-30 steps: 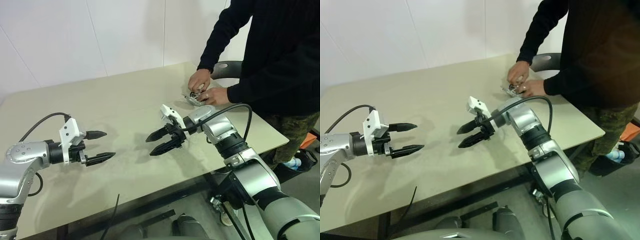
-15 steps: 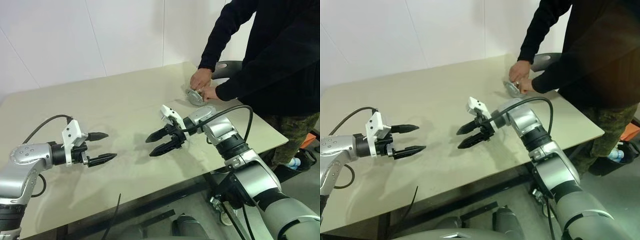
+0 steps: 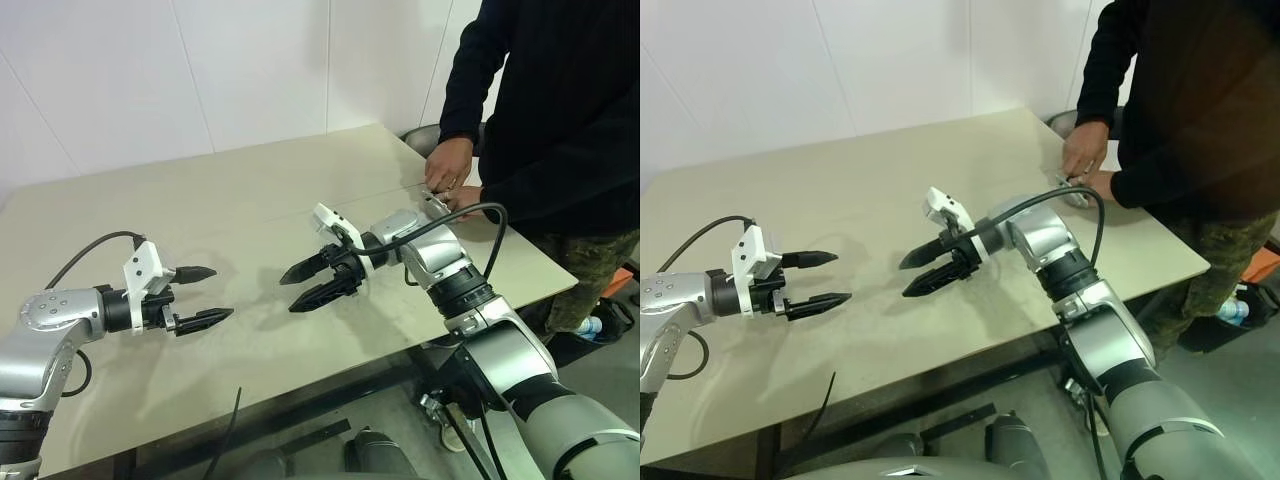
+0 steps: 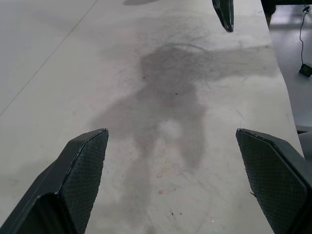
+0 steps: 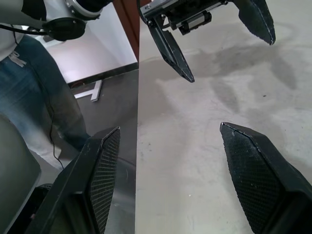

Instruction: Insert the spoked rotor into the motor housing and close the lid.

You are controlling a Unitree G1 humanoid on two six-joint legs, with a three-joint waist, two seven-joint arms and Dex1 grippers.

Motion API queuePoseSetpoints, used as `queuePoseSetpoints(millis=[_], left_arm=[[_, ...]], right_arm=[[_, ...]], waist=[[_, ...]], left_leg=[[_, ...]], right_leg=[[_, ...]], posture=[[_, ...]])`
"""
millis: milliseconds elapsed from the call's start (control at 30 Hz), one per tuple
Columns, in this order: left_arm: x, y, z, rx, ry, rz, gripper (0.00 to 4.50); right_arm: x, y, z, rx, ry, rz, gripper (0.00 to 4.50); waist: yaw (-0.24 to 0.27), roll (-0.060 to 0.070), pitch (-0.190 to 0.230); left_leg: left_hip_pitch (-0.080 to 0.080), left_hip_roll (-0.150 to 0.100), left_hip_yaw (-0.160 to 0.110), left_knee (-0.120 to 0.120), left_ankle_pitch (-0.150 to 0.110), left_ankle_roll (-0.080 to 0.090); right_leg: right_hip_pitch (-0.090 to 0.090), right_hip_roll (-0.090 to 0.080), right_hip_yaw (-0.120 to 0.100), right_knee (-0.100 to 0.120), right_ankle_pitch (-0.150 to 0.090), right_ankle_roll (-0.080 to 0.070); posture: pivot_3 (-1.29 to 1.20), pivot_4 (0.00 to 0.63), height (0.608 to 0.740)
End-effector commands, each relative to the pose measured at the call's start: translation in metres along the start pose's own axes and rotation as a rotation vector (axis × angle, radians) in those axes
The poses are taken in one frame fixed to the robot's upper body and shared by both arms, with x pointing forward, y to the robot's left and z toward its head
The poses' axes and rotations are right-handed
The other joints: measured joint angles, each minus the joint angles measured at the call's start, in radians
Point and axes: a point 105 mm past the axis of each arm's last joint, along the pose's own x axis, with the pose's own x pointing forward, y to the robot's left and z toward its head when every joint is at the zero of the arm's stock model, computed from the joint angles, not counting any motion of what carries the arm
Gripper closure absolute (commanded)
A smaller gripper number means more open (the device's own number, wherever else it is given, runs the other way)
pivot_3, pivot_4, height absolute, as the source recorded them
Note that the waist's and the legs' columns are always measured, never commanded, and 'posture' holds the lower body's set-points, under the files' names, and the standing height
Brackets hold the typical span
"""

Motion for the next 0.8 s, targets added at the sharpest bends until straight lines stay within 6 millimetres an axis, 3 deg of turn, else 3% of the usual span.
queuePoseSetpoints(millis=[33, 800], left_arm=[[-0.0024, 0.0007, 0.0107, 0.052, -0.030, 0.016, 0.04], [0.0035, 0.0045, 0.0120, 0.053, -0.051, 0.030, 0.04]], right_arm=[[-0.0053, 0.0039, 0.0204, -0.056, -0.029, 0.002, 1.06], [-0.0107, -0.0011, 0.0208, -0.050, -0.027, -0.029, 1.06]], waist=[[0.000, 0.000, 0.000], [0.000, 0.000, 0.000]], left_leg=[[0.000, 0.000, 0.000, 0.000, 0.000, 0.000], [0.000, 0.000, 0.000, 0.000, 0.000, 0.000]], right_leg=[[0.000, 0.000, 0.000, 0.000, 0.000, 0.000], [0.000, 0.000, 0.000, 0.000, 0.000, 0.000]], posture=[[0.00, 0.000, 0.740], [0.00, 0.000, 0.740]])
